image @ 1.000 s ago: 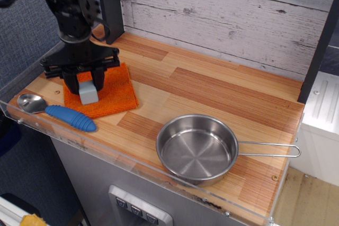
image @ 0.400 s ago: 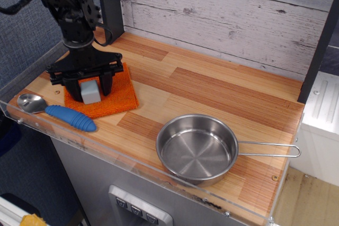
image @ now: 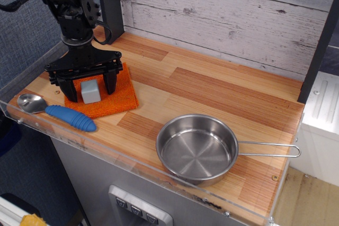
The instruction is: Place the gray cube on top of the orange towel
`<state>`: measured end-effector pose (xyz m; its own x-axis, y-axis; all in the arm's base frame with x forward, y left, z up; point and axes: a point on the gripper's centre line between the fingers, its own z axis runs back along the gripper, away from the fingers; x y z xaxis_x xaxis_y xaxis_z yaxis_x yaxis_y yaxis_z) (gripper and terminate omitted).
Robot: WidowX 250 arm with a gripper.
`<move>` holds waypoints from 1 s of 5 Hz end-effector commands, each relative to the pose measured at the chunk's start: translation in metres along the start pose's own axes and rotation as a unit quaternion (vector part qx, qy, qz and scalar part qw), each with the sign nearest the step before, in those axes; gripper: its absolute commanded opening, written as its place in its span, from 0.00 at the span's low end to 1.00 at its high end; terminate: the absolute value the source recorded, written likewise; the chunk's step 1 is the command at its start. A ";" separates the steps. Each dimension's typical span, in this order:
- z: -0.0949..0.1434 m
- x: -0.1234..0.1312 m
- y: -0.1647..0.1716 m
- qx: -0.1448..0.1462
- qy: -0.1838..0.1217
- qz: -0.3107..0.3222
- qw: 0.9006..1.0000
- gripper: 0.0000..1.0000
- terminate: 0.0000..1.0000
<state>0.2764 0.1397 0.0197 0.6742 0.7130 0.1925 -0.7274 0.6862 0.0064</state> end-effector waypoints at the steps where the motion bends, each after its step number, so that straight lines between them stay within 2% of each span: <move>1: 0.026 0.012 -0.008 -0.020 -0.028 0.006 0.999 1.00 0.00; 3: 0.068 0.013 -0.014 -0.042 -0.044 0.016 0.998 1.00 0.00; 5: 0.104 0.007 -0.023 -0.042 -0.082 0.039 0.995 1.00 0.00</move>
<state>0.2830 0.1169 0.1048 0.5996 0.7402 0.3044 -0.7609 0.6451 -0.0699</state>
